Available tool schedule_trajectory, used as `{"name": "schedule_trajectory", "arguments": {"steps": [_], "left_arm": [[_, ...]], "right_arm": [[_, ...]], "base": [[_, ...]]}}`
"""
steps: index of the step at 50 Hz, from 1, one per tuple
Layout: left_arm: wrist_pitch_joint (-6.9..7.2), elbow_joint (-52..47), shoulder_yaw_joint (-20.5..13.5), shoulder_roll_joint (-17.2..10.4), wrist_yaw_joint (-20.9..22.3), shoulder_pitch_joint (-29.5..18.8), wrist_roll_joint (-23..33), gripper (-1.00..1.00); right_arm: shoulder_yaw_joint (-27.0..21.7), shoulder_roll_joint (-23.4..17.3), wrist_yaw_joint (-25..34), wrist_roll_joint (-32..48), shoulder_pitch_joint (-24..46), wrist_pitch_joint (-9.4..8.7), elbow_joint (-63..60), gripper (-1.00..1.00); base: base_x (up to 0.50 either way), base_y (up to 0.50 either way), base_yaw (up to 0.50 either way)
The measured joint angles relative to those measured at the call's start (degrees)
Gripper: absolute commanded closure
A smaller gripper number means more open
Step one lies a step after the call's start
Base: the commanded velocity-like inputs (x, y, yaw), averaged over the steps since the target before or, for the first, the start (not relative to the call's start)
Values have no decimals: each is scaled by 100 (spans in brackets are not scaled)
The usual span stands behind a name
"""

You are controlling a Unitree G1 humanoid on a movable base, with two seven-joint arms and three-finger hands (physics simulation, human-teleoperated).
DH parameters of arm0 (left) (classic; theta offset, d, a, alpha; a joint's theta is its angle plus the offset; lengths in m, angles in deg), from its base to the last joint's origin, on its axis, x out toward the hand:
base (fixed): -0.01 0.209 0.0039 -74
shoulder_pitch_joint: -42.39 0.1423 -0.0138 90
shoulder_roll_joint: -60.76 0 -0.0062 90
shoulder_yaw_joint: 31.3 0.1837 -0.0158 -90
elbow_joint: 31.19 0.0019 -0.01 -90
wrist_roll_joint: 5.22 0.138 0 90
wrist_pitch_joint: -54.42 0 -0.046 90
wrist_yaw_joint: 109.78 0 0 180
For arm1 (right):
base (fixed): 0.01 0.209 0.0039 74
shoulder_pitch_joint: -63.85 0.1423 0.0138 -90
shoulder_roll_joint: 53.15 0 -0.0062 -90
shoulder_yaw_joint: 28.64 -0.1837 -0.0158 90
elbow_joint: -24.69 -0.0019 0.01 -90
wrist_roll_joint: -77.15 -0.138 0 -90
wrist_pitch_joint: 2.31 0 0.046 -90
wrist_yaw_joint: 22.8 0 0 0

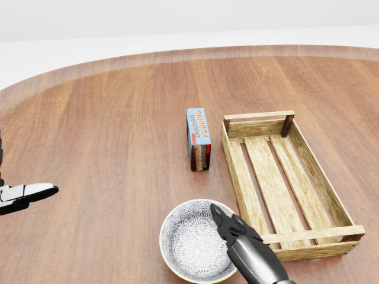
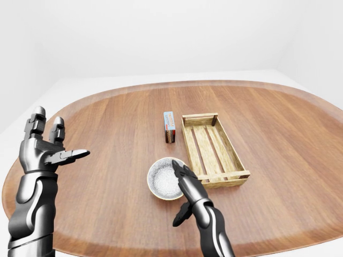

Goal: Pick up the bowl on the left and put it in the tray.

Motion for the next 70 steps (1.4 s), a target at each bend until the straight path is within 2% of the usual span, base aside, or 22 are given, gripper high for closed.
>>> {"name": "schedule_trajectory", "arguments": {"steps": [70], "left_arm": [[0, 38, 14, 0, -7, -21, 1, -100]], "right_arm": [[269, 193, 359, 700, 617, 0, 1061, -100]], "base": [[0, 0, 0]]}}
